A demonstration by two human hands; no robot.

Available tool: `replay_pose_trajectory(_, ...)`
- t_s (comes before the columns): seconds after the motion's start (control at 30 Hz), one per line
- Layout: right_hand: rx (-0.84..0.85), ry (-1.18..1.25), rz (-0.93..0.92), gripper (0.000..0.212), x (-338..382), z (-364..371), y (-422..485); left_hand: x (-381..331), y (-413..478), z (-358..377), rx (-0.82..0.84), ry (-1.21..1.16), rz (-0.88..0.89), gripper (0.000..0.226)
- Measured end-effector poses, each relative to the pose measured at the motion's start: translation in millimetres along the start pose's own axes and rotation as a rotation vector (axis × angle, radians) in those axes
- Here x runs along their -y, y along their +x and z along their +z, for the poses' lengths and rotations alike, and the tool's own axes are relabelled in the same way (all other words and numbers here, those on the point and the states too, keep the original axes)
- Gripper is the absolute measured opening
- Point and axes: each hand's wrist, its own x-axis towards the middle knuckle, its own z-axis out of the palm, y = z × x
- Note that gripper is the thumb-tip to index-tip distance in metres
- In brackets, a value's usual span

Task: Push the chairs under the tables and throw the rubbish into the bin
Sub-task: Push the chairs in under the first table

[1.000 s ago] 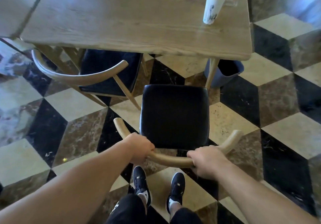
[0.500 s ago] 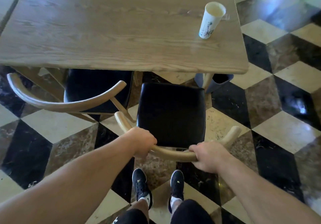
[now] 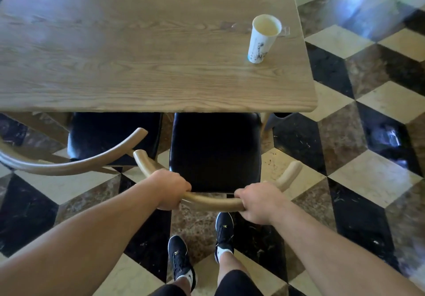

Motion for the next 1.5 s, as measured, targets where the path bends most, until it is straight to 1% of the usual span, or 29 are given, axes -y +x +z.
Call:
replay_pose_trajectory(0.13,0.014,0.015,0.001,0.014,-17,-13,14,11,16,-17,0.003,0.030,0.003,0.021)
replay_pose_trajectory(0.33,-0.009,0.004,-0.025,0.013,-35,-30,34,28,33,-32,0.019,0.027,-0.032,0.020)
replay_pose_trajectory(0.67,-0.021,-0.047,-0.043,0.014,-75,-55,60,39,67,-58,0.028,-0.045,-0.059,0.019)
replay_pose_trajectory(0.83,-0.040,-0.046,-0.043,0.014,-76,-58,77,55,70,-62,-0.013,-0.028,-0.075,0.018)
replay_pose_trajectory(1.0,-0.027,-0.079,-0.004,0.016,-71,-56,78,56,66,-46,-0.145,-0.026,-0.070,0.015)
replay_pose_trajectory(1.1,-0.002,-0.099,0.070,0.017,-65,-58,77,64,54,-31,-0.311,-0.044,-0.052,0.018)
replay_pose_trajectory(1.17,0.053,-0.132,0.117,0.019,-43,-66,86,92,26,-7,-0.461,-0.008,-0.105,0.035)
replay_pose_trajectory(1.2,0.102,-0.122,0.151,0.028,-40,-70,87,104,16,1,-0.549,0.006,-0.146,0.047)
replay_pose_trajectory(1.23,0.156,-0.096,0.179,0.042,-34,-75,91,116,4,8,-0.622,-0.017,-0.208,0.059)
replay_pose_trajectory(1.27,0.204,-0.057,0.197,0.059,-31,-78,93,126,-6,13,-0.656,-0.068,-0.286,0.070)
replay_pose_trajectory(1.3,0.226,-0.012,0.205,0.075,-25,-81,97,136,-17,19,-0.657,-0.133,-0.367,0.079)
replay_pose_trajectory(1.33,0.224,0.030,0.202,0.086,-17,-84,102,147,-28,24,-0.624,-0.199,-0.446,0.085)
replay_pose_trajectory(1.37,0.206,0.074,0.187,0.092,-4,-86,109,158,-38,32,-0.558,-0.252,-0.514,0.089)
replay_pose_trajectory(1.4,0.176,0.119,0.165,0.093,14,-88,119,169,-48,42,-0.471,-0.282,-0.559,0.088)
replay_pose_trajectory(1.43,0.139,0.162,0.141,0.090,33,-88,128,177,-57,52,-0.384,-0.308,-0.576,0.082)
replay_pose_trajectory(1.47,0.096,0.192,0.118,0.084,50,-87,136,184,-62,61,-0.320,-0.344,-0.576,0.070)
replay_pose_trajectory(1.5,0.049,0.210,0.105,0.075,64,-85,143,190,-66,69,-0.295,-0.388,-0.571,0.056)
